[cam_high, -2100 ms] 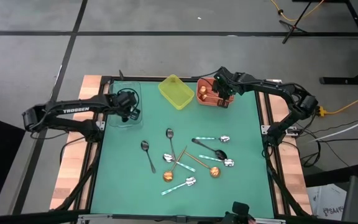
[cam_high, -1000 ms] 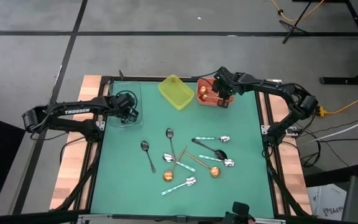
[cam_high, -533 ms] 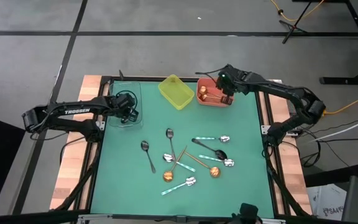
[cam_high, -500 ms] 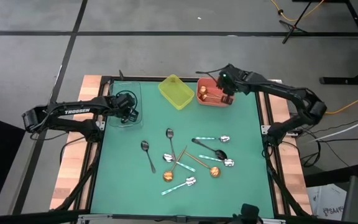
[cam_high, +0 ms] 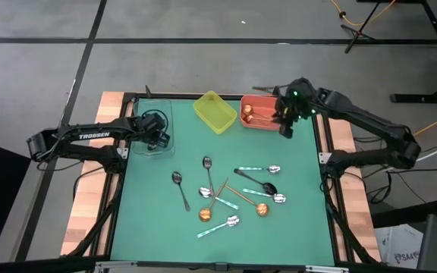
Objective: Sort silverware by color (type)
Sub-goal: Put the blue spoon into the green bin
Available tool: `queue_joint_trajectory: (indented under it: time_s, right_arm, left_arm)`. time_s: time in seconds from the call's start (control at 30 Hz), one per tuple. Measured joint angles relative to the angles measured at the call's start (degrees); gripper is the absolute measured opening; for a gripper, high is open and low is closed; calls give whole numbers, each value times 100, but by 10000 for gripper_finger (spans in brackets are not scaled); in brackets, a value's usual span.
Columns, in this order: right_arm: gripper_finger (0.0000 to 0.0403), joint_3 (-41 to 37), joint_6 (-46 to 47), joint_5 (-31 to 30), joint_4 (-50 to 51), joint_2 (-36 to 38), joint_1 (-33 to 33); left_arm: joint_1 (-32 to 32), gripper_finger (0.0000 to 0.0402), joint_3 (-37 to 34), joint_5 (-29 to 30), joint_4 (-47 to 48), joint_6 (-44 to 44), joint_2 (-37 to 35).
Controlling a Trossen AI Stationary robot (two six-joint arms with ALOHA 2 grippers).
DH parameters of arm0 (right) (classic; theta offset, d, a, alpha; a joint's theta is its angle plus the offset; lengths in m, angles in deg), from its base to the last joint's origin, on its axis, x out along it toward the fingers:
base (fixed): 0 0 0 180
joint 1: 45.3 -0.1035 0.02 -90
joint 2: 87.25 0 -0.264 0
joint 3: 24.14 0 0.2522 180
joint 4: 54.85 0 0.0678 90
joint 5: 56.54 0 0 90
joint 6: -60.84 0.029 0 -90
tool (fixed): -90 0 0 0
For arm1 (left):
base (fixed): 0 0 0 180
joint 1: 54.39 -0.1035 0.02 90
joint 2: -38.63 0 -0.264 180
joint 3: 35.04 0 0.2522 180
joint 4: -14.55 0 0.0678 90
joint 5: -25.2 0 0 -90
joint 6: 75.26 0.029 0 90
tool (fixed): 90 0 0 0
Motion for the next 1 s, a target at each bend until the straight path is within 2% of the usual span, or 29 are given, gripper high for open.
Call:
queue_joint_trajectory:
  time_s: [0.23,0.53,0.73,1.0]
  right_arm:
    - [88,6,551,-10,6,156,-1331]
    - [88,3,1220,-814,34,30,-2756]
    - [88,-298,1597,-1345,-147,-9,-3262]
    - [88,-1459,2024,-1423,-1035,-13,-3344]
  left_arm:
    - [0,83,2,17,-188,2,0]
    - [2,82,2,24,-203,2,0]
    - [2,82,2,22,-203,4,0]
    - [2,82,2,20,-203,4,0]
